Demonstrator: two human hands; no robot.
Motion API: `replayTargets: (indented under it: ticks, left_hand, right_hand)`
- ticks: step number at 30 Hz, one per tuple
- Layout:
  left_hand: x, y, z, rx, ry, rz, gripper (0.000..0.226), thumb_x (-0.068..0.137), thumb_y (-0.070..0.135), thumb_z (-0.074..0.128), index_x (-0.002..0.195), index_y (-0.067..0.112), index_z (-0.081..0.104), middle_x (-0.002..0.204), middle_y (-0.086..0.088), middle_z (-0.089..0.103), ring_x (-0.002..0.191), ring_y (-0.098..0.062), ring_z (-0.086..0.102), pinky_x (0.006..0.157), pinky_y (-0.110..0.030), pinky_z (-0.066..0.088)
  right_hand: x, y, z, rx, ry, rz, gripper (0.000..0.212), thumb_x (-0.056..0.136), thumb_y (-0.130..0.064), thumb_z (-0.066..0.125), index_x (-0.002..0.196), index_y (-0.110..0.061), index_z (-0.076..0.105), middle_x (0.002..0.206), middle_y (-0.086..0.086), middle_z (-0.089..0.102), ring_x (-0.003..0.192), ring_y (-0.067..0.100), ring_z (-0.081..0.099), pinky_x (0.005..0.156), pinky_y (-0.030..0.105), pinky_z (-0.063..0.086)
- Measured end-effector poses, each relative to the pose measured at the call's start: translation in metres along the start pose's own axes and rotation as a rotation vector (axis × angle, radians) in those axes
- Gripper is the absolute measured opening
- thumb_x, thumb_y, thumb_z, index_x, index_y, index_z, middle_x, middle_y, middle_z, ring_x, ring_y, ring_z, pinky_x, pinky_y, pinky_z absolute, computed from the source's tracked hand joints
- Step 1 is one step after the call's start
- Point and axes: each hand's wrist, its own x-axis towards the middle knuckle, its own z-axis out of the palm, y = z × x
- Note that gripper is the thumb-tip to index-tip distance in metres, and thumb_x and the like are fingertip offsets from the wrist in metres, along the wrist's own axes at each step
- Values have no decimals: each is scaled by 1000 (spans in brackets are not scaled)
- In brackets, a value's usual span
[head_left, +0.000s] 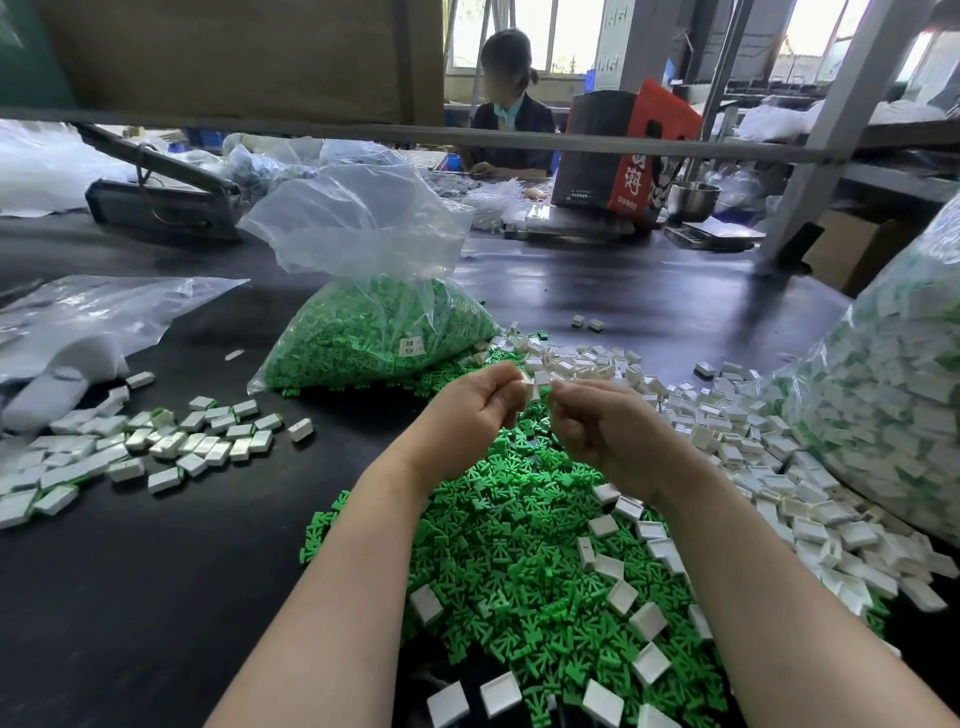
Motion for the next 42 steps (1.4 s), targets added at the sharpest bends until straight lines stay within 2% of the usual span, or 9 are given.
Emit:
replayTargets:
  ticks: [4, 9, 15, 21, 27, 34, 36, 40, 42]
  left_hand:
    - [-3, 2, -3, -172, -24, -78, 30, 104, 20, 42, 77, 14, 55, 68, -1, 54, 68, -17, 46, 70, -33, 38]
    - [-6, 8, -4, -274, -67, -98, 33, 104, 22, 41, 74, 11, 52, 62, 3, 51, 54, -5, 44, 54, -12, 36]
    - [-6, 7, -4, -274, -82, -111, 32, 104, 19, 41, 73, 12, 50, 62, 2, 48, 57, -8, 42, 55, -13, 36]
    - [-4, 2, -4, -216, -108, -117, 26, 104, 22, 43, 80, 11, 50, 67, 0, 43, 70, -19, 34, 71, -34, 30]
    - [-4, -2, -6, -156, -171, -131, 24, 103, 23, 44, 82, 13, 51, 71, -3, 42, 70, -17, 35, 66, -29, 30]
    - [-5, -12, -1, -90, -216, -148, 27, 103, 21, 45, 77, 13, 50, 72, -7, 44, 69, -19, 36, 65, -32, 30]
    - [-4, -14, 1, -86, -208, -145, 28, 103, 20, 45, 76, 14, 49, 70, -6, 45, 68, -19, 37, 64, -31, 31]
    - [-3, -18, 3, -92, -197, -149, 29, 104, 19, 44, 75, 16, 49, 64, 2, 45, 61, -14, 36, 57, -28, 29]
    - [-3, -19, 3, -87, -192, -152, 30, 103, 20, 44, 74, 17, 49, 63, 4, 45, 58, -12, 36, 55, -26, 30]
  right_hand:
    - [-1, -2, 0, -59, 0, -100, 26, 101, -19, 48, 75, -13, 53, 56, -2, 43, 48, 9, 34, 42, 15, 29]
    - [-2, 0, 7, -233, 18, -208, 24, 100, -16, 51, 78, -11, 57, 56, -4, 45, 50, 8, 37, 49, 15, 33]
    - [-1, 1, 7, -333, 58, -273, 20, 99, -12, 54, 81, -6, 59, 58, 1, 46, 51, 10, 38, 51, 18, 34]
    - [-1, 1, 6, -391, -11, -275, 24, 99, -7, 52, 75, -9, 54, 55, -10, 47, 51, 7, 38, 51, 17, 32]
    - [-1, 3, 5, -358, -60, -217, 17, 99, -7, 52, 82, -6, 56, 57, -14, 49, 51, 3, 38, 51, 14, 32]
    - [-1, 11, 3, -426, -67, -168, 24, 98, -7, 54, 75, -12, 57, 56, -14, 45, 50, 0, 38, 50, 11, 32]
    - [-1, 13, 2, -445, -56, -164, 24, 98, -9, 55, 75, -14, 58, 56, -14, 45, 50, 2, 36, 50, 13, 31]
    - [2, 17, 1, -496, -23, -146, 23, 98, -15, 56, 76, -17, 59, 54, -9, 40, 52, 15, 29, 51, 32, 17]
    - [2, 18, 1, -502, -14, -166, 24, 98, -15, 56, 74, -18, 58, 54, -11, 39, 51, 10, 29, 48, 25, 21]
